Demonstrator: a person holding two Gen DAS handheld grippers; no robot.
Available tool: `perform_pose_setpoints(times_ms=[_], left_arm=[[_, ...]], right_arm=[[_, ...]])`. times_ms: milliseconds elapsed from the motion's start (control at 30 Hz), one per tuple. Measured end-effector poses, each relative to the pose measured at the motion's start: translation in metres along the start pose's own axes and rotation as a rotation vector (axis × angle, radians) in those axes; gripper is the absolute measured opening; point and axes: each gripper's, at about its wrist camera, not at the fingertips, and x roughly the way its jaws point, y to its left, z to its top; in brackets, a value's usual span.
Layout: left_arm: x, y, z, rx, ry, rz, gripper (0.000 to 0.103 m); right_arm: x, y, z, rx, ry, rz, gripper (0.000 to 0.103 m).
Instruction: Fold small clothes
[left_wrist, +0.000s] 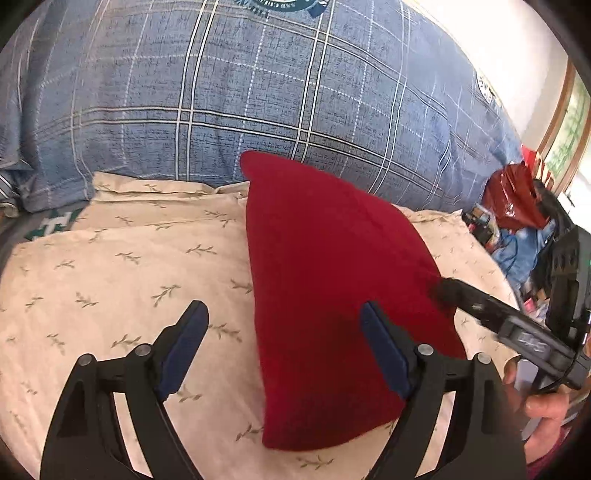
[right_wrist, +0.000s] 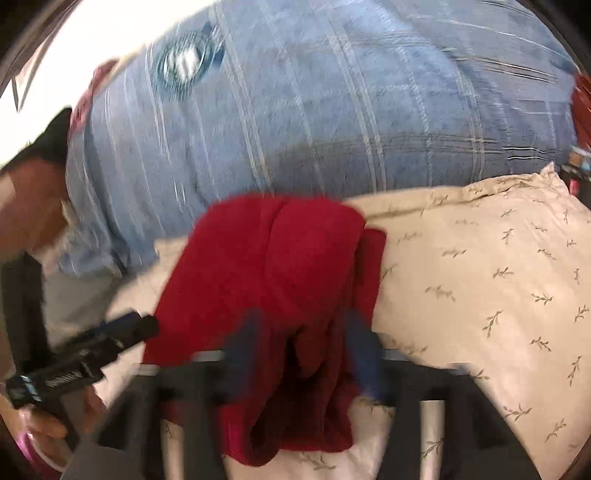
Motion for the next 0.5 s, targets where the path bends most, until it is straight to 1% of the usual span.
perform_pose_setpoints(times_ms=[33,67,133,233,300,333,400,433,467,500], left_arm=[[0.007,0.002,0.002,-0.008,0.023,-0.016,0.085],[0.013,0.004,0.004,-0.018,0.044,-0.030,0.085],[0.022,0.005,0.006,-0.036,0.069,-0.053,0.085],[0.035,0.009,0.010,-0.063,0.096,-0.089,0.087],[0.041,0.010,0.010,-0.067,0.112,-0.104,0.089],[0.046,0.010,0.010,-0.068,0.125,-0.111,0.090],[0.053,0.009,0.009,-0.071,0.145,-0.129,0.090],[0.056,0.009,0.010,-0.072,0.151,-0.134,0.090],[0.057,0.007,0.010,-0.068,0.149,-0.139,0.089],[0.058,0.005,0.010,-0.058,0.148,-0.143,0.085]], right_arm=[[-0.001,-0.005,0.001,0.017,-0.023,0.012,0.088],[0.001,-0.009,0.003,0.028,-0.031,0.027,0.088],[0.017,-0.017,0.006,0.044,0.014,0.051,0.088],[0.046,-0.029,0.010,0.076,0.087,0.044,0.088],[0.058,-0.035,0.011,0.122,0.099,0.102,0.088],[0.065,-0.037,0.012,0.140,0.108,0.139,0.085],[0.074,-0.035,0.013,0.145,0.108,0.164,0.073],[0.075,-0.032,0.012,0.136,0.105,0.171,0.058],[0.077,-0.029,0.013,0.130,0.104,0.183,0.054],[0.074,-0.023,0.013,0.115,0.092,0.164,0.051]])
